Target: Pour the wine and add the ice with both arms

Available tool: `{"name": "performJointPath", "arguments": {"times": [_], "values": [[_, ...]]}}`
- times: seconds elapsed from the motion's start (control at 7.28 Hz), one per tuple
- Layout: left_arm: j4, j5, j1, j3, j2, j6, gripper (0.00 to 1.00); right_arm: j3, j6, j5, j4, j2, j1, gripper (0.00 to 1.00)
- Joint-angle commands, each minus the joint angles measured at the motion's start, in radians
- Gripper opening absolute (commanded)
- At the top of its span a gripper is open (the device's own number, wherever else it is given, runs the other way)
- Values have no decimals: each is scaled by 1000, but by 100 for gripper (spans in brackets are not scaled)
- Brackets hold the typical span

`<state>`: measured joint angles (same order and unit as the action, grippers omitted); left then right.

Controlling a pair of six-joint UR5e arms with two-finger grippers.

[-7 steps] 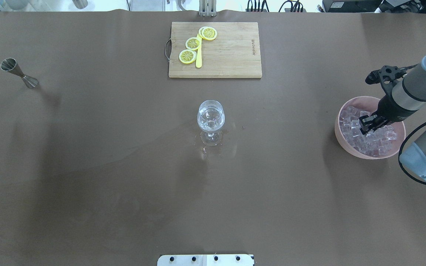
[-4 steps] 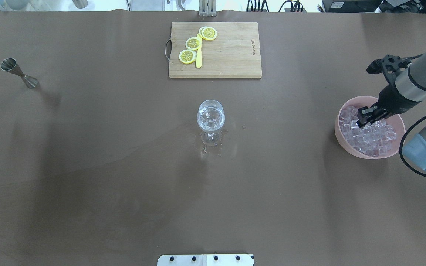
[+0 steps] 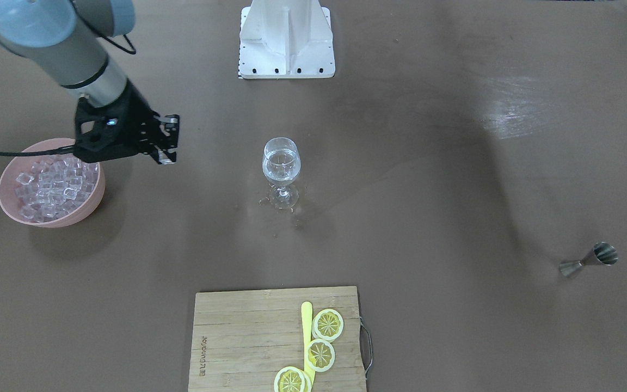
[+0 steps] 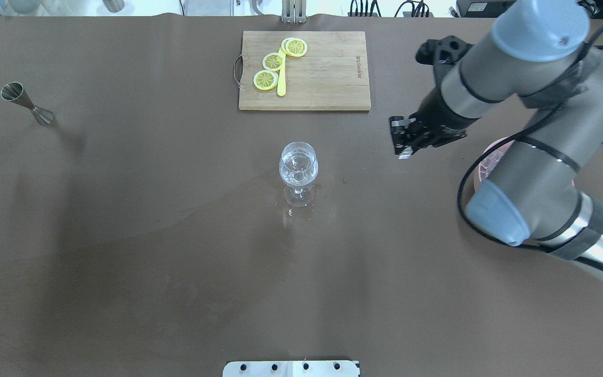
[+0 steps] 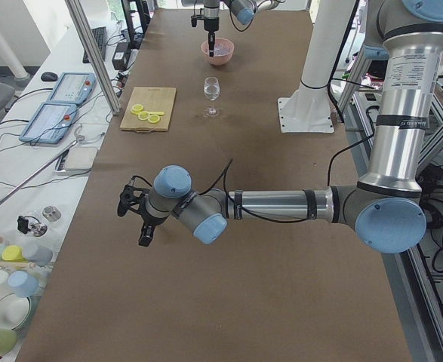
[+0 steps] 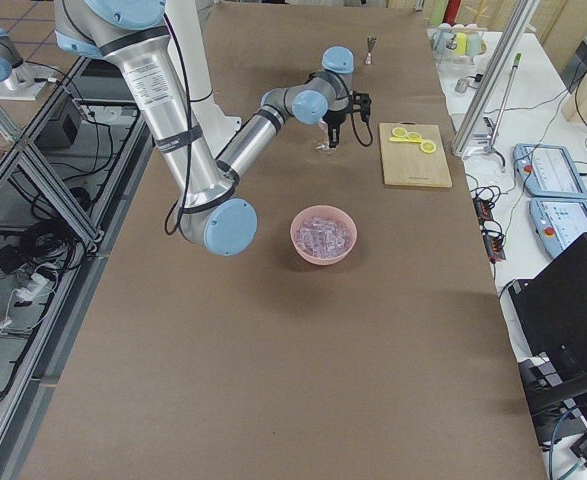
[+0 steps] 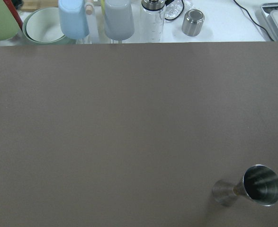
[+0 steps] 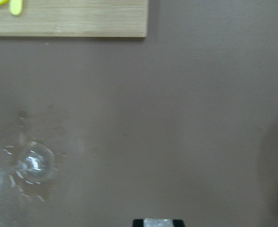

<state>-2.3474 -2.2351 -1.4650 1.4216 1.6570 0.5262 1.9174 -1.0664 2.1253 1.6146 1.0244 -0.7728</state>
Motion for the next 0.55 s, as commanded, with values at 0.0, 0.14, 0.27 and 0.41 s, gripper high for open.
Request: {"name": "performJointPath", "arguments": {"times": [0.0,0.14,0.27,0.41], "values": [[4,-1,0,-1,4,0,99,-38,-159,-59,47,-179,88,0],[4,0,0,-1,4,2,99,-73,-182,-64,47,-217,102,0],[4,-1,0,0,4,0,99,-77,-182,-68,45,-221,106,0],[0,0,0,0,4,2,99,-78,-182,-68,45,-233,106,0]]}}
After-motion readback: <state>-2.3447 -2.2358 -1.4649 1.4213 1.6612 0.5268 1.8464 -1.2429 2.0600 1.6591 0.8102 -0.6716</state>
